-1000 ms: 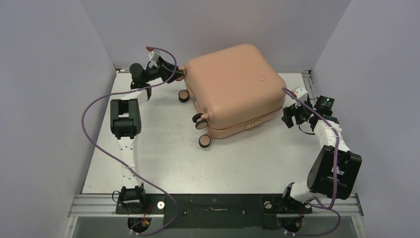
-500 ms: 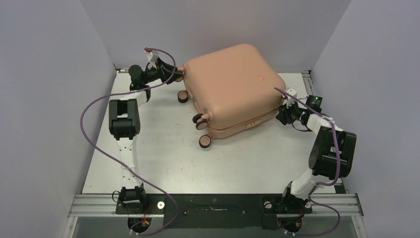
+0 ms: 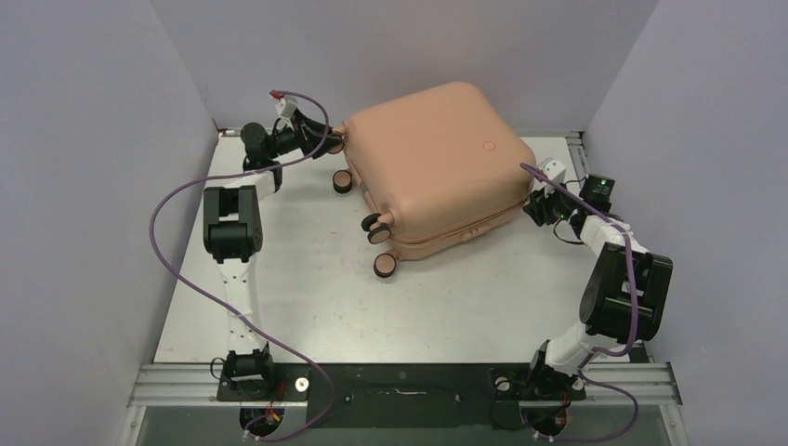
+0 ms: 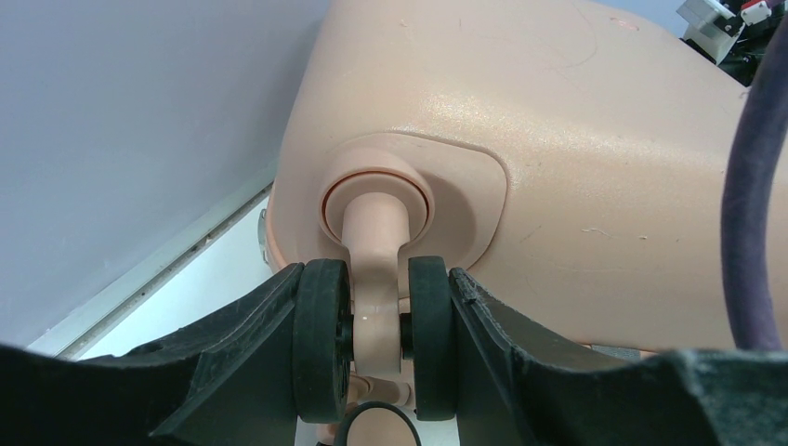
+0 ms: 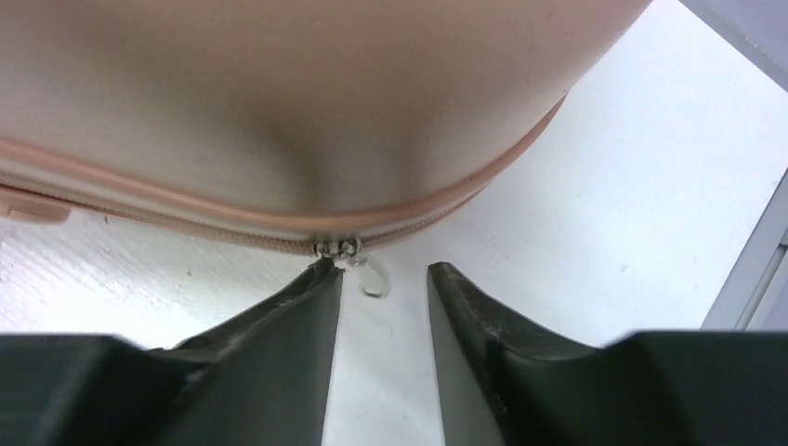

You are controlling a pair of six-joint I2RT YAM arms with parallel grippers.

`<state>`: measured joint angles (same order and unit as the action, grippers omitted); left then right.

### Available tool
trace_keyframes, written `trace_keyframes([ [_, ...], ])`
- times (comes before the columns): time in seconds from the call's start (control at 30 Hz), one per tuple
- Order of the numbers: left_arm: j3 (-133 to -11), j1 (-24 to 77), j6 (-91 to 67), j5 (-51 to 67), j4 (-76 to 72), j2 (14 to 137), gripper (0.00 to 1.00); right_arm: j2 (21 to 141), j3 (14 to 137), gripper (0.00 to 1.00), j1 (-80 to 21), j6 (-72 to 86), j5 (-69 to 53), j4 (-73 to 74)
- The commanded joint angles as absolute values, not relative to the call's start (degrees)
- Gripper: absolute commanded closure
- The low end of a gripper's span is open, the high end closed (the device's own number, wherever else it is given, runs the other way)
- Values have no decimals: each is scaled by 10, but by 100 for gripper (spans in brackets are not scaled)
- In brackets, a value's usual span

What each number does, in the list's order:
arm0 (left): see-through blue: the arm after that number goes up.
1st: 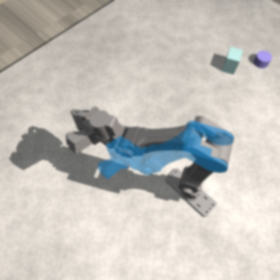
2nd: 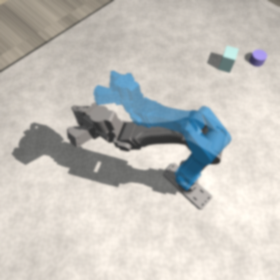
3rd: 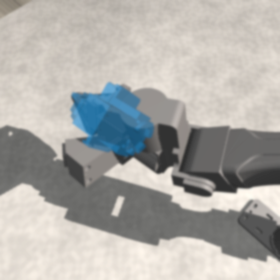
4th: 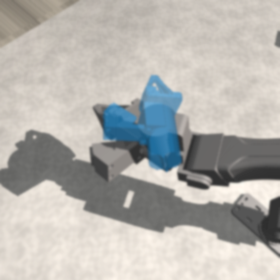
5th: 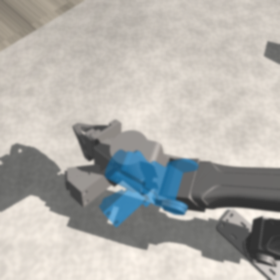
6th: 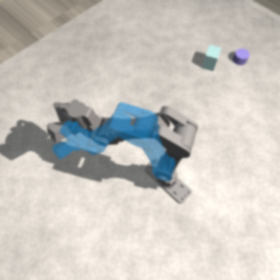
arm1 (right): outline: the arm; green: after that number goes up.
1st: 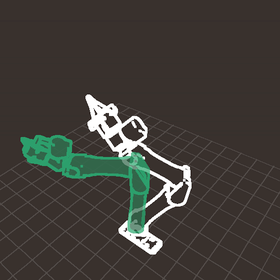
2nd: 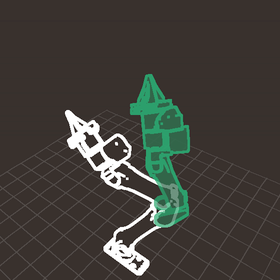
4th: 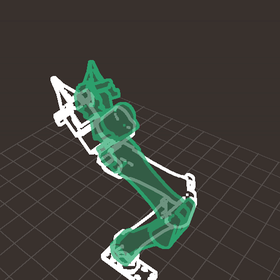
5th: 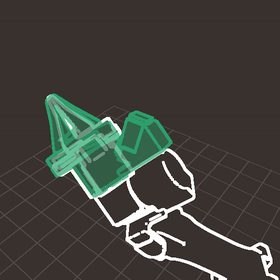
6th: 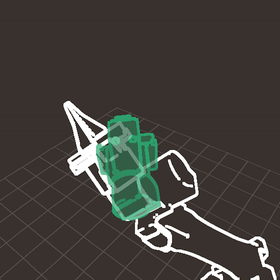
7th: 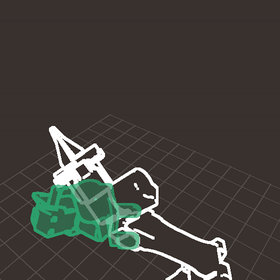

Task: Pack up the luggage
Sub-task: Zip the luggage at the center of the board.

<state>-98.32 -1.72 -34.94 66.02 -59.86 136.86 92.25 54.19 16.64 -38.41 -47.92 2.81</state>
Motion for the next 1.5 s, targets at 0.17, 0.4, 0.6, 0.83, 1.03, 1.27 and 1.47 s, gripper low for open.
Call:
trace_keyframes([
  [0.17, -971, -37, -357, 676, -632, 1321, 100, 944, 595, 95, 171, -462, -596, 118],
  [0.4, -939, -36, -353, 630, -599, 1300, 100, 903, 581, 95, 172, -551, -600, 204],
  [0.6, -919, -29, -276, 613, -512, 1281, 100, 851, 544, 85, 176, -518, -556, 167],
  [0.83, -921, -29, -289, 642, -533, 1281, 100, 933, 635, 32, 206, -530, -567, 209],
  [1.03, -921, -29, -294, 657, -544, 1280, 100, 1018, 731, 30, 203, -568, -601, 255],
  [1.27, -924, -27, -299, 662, -547, 1287, 100, 1089, 818, 32, 184, -655, -648, 376],
  [1.47, -923, -24, -308, 665, -555, 1288, 100, 1098, 832, 37, 164, -691, -675, 423],
])
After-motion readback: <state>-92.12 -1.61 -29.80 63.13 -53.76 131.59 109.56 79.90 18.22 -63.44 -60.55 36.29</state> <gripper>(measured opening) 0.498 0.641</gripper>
